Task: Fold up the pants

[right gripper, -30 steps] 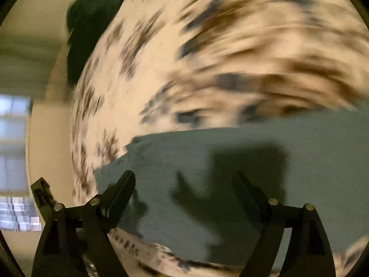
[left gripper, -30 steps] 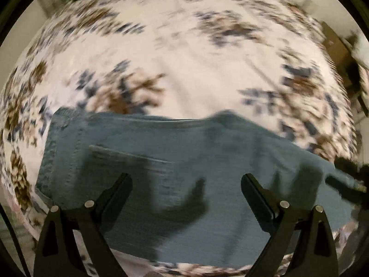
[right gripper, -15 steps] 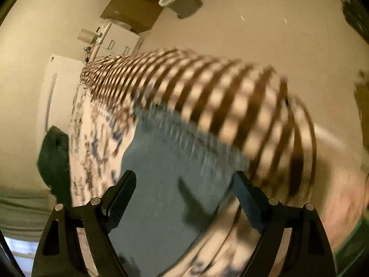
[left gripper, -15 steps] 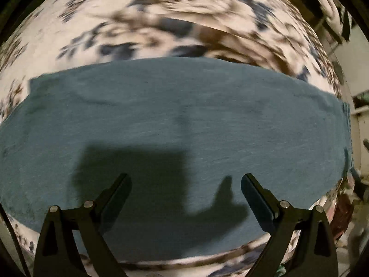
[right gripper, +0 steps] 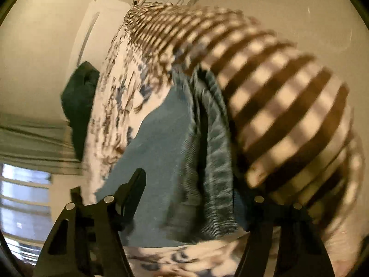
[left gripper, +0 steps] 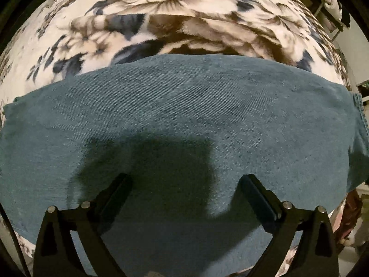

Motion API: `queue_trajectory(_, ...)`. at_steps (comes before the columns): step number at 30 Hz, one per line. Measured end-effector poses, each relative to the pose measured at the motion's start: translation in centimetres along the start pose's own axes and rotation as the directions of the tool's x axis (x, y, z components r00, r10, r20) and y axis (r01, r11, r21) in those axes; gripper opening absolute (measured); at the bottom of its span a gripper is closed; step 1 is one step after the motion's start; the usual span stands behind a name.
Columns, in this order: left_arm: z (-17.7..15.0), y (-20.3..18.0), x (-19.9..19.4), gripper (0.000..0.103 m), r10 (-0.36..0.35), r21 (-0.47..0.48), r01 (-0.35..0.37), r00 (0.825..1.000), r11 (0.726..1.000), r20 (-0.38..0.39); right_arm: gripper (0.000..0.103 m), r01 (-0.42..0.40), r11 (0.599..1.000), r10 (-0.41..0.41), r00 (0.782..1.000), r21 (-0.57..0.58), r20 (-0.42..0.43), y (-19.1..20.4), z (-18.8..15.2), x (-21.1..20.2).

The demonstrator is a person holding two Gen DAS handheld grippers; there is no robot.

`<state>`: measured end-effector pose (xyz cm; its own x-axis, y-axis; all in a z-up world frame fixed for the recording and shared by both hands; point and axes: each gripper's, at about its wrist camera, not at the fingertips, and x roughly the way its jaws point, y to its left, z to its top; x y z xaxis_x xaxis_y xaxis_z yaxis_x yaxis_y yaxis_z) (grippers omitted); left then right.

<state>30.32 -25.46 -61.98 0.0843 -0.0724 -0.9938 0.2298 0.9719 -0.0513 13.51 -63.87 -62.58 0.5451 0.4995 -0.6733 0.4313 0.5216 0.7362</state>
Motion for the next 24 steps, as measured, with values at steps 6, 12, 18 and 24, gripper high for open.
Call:
queue_trajectory(6, 0.7, 1.1, 1.2, 0.103, -0.036, -0.037, 0.036, 0.999, 0.999, -0.009, 0.037, -0.101, 0.975, 0.076, 0.988, 0.199, 0.132, -3.1, -0.1, 1.7)
queue_trajectory(12, 1.1, 0.9, 1.7, 0.103, -0.048, -0.045, 0.046, 0.998, 0.998, -0.048, 0.037, -0.311, 0.875, 0.188, 0.924, 0.371, 0.332, -7.6, -3.1, -0.6)
queue_trajectory(18, 0.7, 2.1, 1.5, 0.103, -0.059, -0.037, 0.058, 0.998, 0.998, -0.038, 0.047, -0.233, 0.913, 0.157, 0.958, 0.335, 0.239, -6.4, -3.1, 2.0)
queue_trajectory(24, 1.1, 2.0, 1.6, 0.103, -0.062, -0.035, 0.061, 0.997, 0.998, -0.035, 0.056, -0.32, 0.936, 0.272, 0.921, 0.144, 0.277, -1.8, -2.6, 0.2)
